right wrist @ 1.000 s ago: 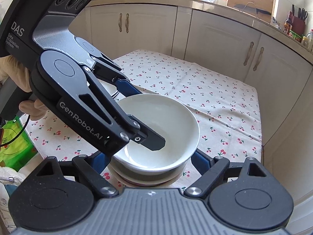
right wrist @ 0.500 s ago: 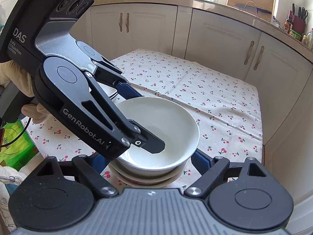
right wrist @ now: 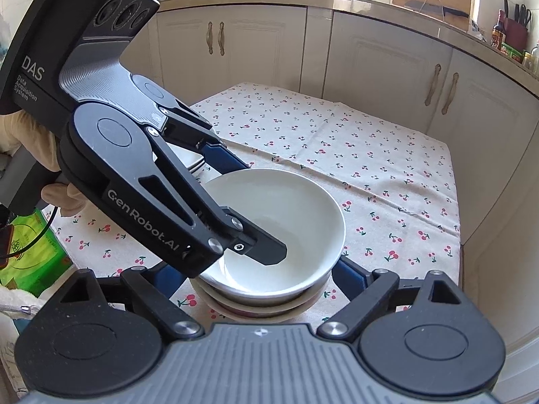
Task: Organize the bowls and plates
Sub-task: 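Lower the white bowl into the nested bowls and open the left tool, then grip the three-bowl stack rim with the left tool while the right tool grips the opposite rim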
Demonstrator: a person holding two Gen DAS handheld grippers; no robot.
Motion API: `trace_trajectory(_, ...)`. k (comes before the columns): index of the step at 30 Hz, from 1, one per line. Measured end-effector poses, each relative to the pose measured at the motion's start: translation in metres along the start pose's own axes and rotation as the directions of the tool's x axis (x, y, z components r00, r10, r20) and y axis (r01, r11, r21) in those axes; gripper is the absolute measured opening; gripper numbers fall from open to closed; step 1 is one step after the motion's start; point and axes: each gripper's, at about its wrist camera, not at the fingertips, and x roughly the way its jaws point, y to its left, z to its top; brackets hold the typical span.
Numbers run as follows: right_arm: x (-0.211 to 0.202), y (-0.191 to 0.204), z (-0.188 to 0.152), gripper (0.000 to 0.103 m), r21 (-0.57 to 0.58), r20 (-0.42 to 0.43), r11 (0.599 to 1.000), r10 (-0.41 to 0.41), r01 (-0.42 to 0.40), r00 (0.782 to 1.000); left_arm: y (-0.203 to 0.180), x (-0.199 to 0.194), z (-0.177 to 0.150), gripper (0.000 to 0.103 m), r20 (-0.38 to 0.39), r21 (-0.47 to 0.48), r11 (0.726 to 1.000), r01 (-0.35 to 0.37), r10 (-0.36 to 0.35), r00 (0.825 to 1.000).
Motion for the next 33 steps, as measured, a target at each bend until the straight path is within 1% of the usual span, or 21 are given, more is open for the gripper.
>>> trace_trajectory(1, 0.0, 0.001, -0.001, 0.097, -0.006, 0.002, 1.0, -0.003, 0.003, 1.0, 0.0, 0.0, 0.0, 0.074, 0.003, 0.0, 1.0, 0.002, -0.002, 1.0)
trace_trajectory(2, -0.001, 0.002, -0.001, 0.102, -0.015, 0.015, 1.0, -0.013, 0.013, 1.0, 0.0, -0.001, 0.0, 0.075, 0.009, 0.002, 1.0, 0.003, -0.003, 1.0)
trace_trajectory(3, -0.003, 0.003, -0.001, 0.103, -0.024, 0.029, 0.999, -0.02, 0.021, 0.999, 0.0, -0.002, 0.001, 0.078, 0.016, 0.005, 1.0, 0.004, -0.005, 1.0)
trace_trajectory(5, -0.008, 0.005, 0.001, 0.103, -0.035, 0.052, 0.999, -0.019, 0.021, 0.998, -0.001, -0.005, 0.002, 0.082, 0.027, 0.009, 1.0, 0.004, -0.005, 1.0)
trace_trajectory(8, -0.014, 0.007, 0.004, 0.103, -0.044, 0.066, 0.999, -0.023, 0.026, 0.998, -0.003, -0.012, 0.003, 0.083, 0.045, 0.024, 1.0, 0.002, -0.003, 0.999)
trace_trajectory(13, -0.019, 0.009, 0.001, 0.103, -0.046, 0.071, 0.998, -0.033, 0.036, 0.997, -0.002, -0.025, 0.002, 0.089, 0.073, 0.032, 0.999, -0.012, 0.01, 0.997)
trace_trajectory(17, -0.024, 0.012, -0.006, 0.103, -0.04, 0.075, 0.998, -0.049, 0.053, 0.996, 0.001, -0.039, -0.005, 0.093, 0.099, 0.022, 1.0, -0.017, 0.015, 0.995)
trace_trajectory(21, -0.031, 0.014, -0.014, 0.103, -0.031, 0.075, 0.997, -0.066, 0.068, 0.995, 0.004, -0.049, -0.017, 0.094, 0.113, 0.005, 1.0, -0.014, 0.014, 0.993)
trace_trajectory(25, -0.034, 0.015, -0.025, 0.103, -0.005, 0.064, 0.997, -0.076, 0.077, 0.995, 0.002, -0.056, -0.033, 0.094, 0.11, 0.004, 1.0, -0.008, 0.008, 0.994)
trace_trajectory(28, -0.03, 0.014, -0.034, 0.103, 0.016, 0.049, 0.997, -0.082, 0.081, 0.995, 0.001, -0.056, -0.048, 0.096, 0.092, 0.001, 1.0, -0.005, 0.005, 0.996)
trace_trajectory(33, -0.017, 0.013, -0.048, 0.103, 0.03, 0.004, 0.996, -0.087, 0.087, 0.996, -0.004, -0.045, -0.068, 0.097, 0.04, 0.028, 0.999, -0.02, 0.019, 0.999)
